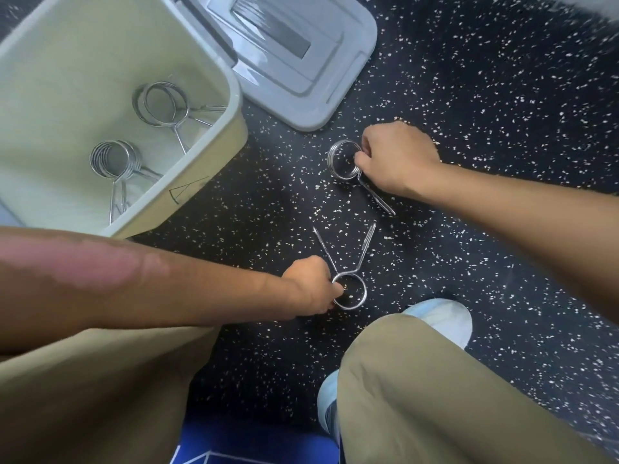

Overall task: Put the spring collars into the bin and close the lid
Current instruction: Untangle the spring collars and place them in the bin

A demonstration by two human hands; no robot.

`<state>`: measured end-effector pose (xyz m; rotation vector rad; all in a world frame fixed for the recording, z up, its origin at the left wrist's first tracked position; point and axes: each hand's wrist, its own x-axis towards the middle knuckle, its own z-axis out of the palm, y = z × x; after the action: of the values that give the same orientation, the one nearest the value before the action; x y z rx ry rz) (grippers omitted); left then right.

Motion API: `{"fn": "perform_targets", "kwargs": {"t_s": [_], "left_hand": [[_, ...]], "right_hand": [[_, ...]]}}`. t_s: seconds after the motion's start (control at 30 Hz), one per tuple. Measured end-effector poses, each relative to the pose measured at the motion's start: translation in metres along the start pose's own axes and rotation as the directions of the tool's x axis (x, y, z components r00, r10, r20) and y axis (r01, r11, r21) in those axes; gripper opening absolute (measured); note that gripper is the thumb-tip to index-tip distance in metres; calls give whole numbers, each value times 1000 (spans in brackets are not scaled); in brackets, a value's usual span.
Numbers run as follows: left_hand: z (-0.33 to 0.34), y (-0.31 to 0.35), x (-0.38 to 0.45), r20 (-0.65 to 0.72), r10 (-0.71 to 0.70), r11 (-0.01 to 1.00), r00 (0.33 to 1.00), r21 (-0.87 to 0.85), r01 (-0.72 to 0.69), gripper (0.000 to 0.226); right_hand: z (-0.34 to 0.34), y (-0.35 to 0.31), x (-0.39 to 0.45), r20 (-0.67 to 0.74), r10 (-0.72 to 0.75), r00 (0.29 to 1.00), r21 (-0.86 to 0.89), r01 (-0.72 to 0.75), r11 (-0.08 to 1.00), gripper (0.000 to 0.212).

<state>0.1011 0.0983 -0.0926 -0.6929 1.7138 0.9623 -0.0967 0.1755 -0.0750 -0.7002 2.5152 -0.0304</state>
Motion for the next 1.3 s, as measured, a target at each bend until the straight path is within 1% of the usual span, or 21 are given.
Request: {"fn": "perform_targets", "kwargs": {"t_s": [0.07, 0.17, 0.27, 0.37, 0.47, 0.53, 0.67, 0.73, 0.87, 0.93, 1.0, 1.07, 1.1, 1.2, 1.3], "left_hand": [[-11, 0, -1, -44, 30, 994, 999, 108, -25, 19], [-28, 1, -6, -77, 76, 981, 994, 184, -61, 13], [-46, 0, -13, -65, 139, 963, 988, 243, -119, 11], [-62, -3, -22, -40, 220, 922, 975, 334, -194, 9], [-78, -7, -36, -79, 303, 884, 950, 396, -249, 9], [-88, -12, -44, -85, 348, 865, 934, 412, -285, 10], [-111, -25, -61, -98, 415, 823, 905, 464, -327, 10], [-123, -32, -71, -122, 464, 790, 877, 505, -348, 10], [-150, -38, -99, -168, 591, 693, 789, 606, -390, 7], [-167, -40, -114, -190, 634, 647, 749, 660, -381, 10], [-185, -43, -128, -217, 689, 599, 692, 709, -373, 17], [-203, -49, -137, -243, 738, 562, 629, 738, -373, 16], [-212, -53, -140, -249, 751, 548, 611, 752, -367, 15], [-241, -60, -150, -256, 779, 508, 572, 792, -337, 20], [-275, -67, -155, -280, 769, 509, 575, 813, -285, 20]], "right_hand": [[0, 3, -1, -14, 8, 1000, -3, -8, 1000, 25], [0, 6, -4, -20, 20, 1000, -3, -20, 1000, 26], [0, 9, -7, -26, 33, 999, 18, -32, 999, 27], [1, 14, -12, -38, 47, 998, 11, -47, 999, 29], [0, 12, -13, -74, 50, 996, -8, -51, 999, 32], [0, 13, -13, -92, 65, 994, 22, -63, 998, 33], [-2, 13, -18, -103, 79, 991, 145, -64, 987, 34], [-5, 10, -23, -128, 71, 989, 194, -45, 980, 35], [-15, 0, -32, -200, 83, 976, 306, -18, 952, 37], [-22, -8, -37, -207, 84, 975, 393, 5, 920, 39], [-32, -17, -40, -216, 74, 974, 450, 33, 892, 41], [-43, -28, -42, -225, 54, 973, 472, 61, 879, 42], [-48, -33, -42, -232, 47, 972, 486, 73, 871, 43], [-63, -51, -39, -238, 12, 971, 510, 114, 853, 43], [-76, -73, -37, -251, -12, 968, 564, 156, 811, 41]]}}
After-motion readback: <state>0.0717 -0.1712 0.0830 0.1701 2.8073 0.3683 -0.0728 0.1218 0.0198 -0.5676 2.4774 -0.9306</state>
